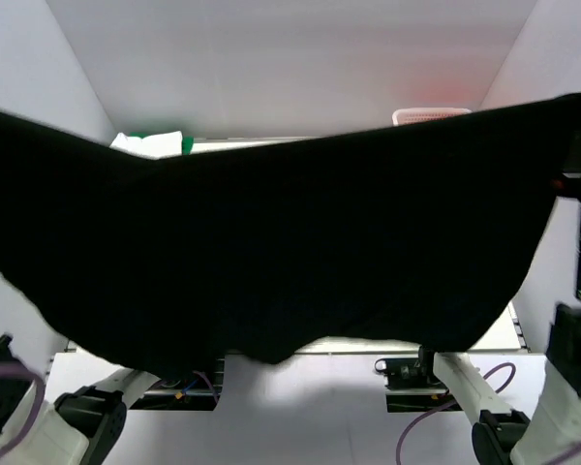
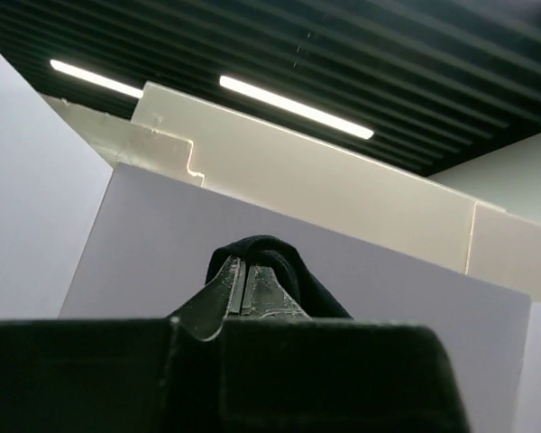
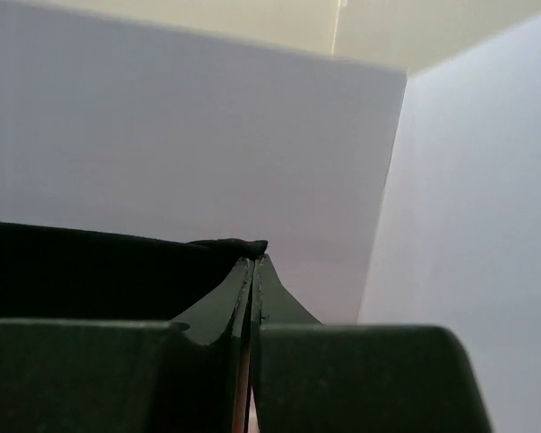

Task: Fold and stack the t-shirts
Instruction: Flatten out the tshirt

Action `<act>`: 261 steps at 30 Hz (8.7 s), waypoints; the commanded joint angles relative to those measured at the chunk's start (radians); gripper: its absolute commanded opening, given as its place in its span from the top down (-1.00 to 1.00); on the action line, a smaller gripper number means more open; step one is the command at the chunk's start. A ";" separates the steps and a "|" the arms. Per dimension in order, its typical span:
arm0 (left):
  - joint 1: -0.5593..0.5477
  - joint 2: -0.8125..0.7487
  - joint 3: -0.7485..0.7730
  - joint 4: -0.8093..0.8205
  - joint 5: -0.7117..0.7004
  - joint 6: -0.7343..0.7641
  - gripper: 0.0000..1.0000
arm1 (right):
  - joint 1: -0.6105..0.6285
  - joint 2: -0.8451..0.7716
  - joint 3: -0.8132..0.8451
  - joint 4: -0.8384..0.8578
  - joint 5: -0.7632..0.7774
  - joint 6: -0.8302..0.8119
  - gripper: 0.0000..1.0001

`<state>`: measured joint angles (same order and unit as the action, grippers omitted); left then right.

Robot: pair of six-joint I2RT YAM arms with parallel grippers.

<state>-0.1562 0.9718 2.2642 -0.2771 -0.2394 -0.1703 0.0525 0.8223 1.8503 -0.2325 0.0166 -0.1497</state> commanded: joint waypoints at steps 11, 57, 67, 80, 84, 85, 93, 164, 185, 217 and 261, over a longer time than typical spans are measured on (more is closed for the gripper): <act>-0.016 0.393 -0.069 0.064 -0.100 0.064 1.00 | -0.006 0.225 -0.272 0.120 0.190 -0.002 1.00; 0.003 -0.027 0.077 0.092 0.075 0.052 1.00 | -0.005 -0.046 0.090 -0.036 0.105 -0.067 1.00; 0.003 -0.058 0.098 0.092 0.106 0.034 1.00 | -0.006 -0.081 0.124 -0.060 0.114 -0.079 1.00; 0.003 -0.001 -0.124 0.055 0.077 0.025 1.00 | -0.005 -0.094 -0.114 -0.015 0.132 0.005 1.00; -0.011 0.013 -0.363 0.079 -0.042 0.049 1.00 | -0.005 -0.127 -0.478 0.077 0.146 0.085 1.00; -0.011 0.013 -0.493 0.107 -0.064 0.058 1.00 | -0.003 -0.124 -0.562 0.122 0.149 0.096 1.00; 0.000 0.120 -0.889 0.206 -0.149 -0.041 1.00 | -0.005 0.068 -0.832 0.304 0.171 0.170 1.00; -0.013 0.579 -1.195 -0.135 0.529 -0.400 -1.00 | 0.182 0.572 -1.025 0.038 -0.060 0.487 -0.81; 0.029 0.737 -1.255 -0.178 0.224 -0.465 -1.00 | 0.109 0.764 -0.981 -0.031 0.062 0.555 -0.81; -0.049 0.913 -1.145 -0.441 -0.075 -0.435 0.22 | 0.038 0.791 -0.993 -0.039 0.019 0.500 -0.81; 0.009 0.587 -0.945 -0.587 -0.007 -0.356 -0.99 | 0.032 0.557 -1.020 -0.051 -0.078 0.437 -0.81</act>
<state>-0.1322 1.6527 1.3540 -0.8749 -0.4496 -0.4908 0.0868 1.4124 0.8524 -0.2817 -0.0307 0.2737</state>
